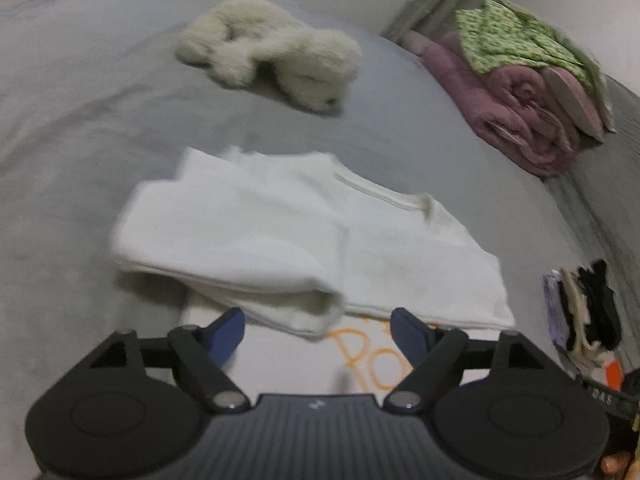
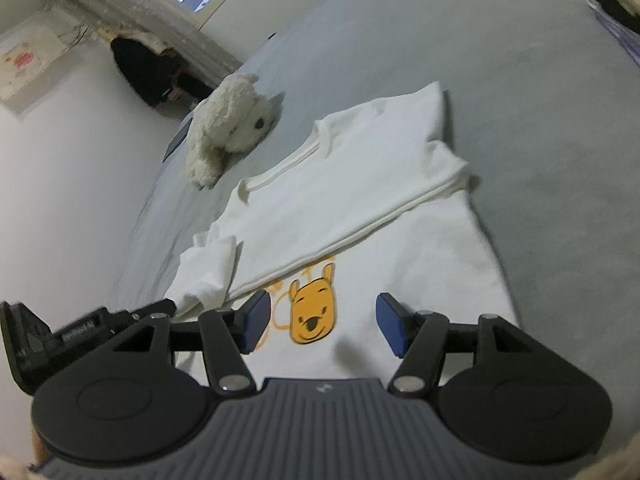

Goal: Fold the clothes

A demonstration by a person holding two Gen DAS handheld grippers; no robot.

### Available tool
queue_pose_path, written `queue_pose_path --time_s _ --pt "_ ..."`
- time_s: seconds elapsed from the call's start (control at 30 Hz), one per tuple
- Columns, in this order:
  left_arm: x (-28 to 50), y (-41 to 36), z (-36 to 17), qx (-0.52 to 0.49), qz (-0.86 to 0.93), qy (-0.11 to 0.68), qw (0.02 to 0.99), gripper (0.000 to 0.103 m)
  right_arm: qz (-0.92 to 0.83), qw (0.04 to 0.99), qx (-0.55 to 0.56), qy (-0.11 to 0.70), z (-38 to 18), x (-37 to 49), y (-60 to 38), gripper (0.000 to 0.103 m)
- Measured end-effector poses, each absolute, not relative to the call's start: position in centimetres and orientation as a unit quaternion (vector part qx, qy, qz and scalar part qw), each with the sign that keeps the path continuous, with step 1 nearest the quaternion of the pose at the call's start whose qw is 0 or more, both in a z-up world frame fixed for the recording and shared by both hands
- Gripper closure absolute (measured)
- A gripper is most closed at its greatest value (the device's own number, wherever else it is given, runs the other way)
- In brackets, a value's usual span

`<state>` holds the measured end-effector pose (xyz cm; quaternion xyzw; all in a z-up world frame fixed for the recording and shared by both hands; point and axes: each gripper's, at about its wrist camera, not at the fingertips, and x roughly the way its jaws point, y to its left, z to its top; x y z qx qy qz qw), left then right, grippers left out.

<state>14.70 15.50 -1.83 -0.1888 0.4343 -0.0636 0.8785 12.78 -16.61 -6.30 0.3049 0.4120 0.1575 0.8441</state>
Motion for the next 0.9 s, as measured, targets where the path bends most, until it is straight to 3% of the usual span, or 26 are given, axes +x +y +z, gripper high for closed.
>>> queue_pose_path --time_s 0.37,0.9 --pt "14.0 21.5 -0.4 -0.23 0.047 0.406 0.883 0.021 0.232 0.867 0.205 0.39 -4.6 15.2 -8.5 0.04" --pt "13.7 24.1 0.0 -0.295 0.069 0.378 0.875 0.021 0.36 0.88 -0.085 0.298 -5.9 16.8 8.1 0.04"
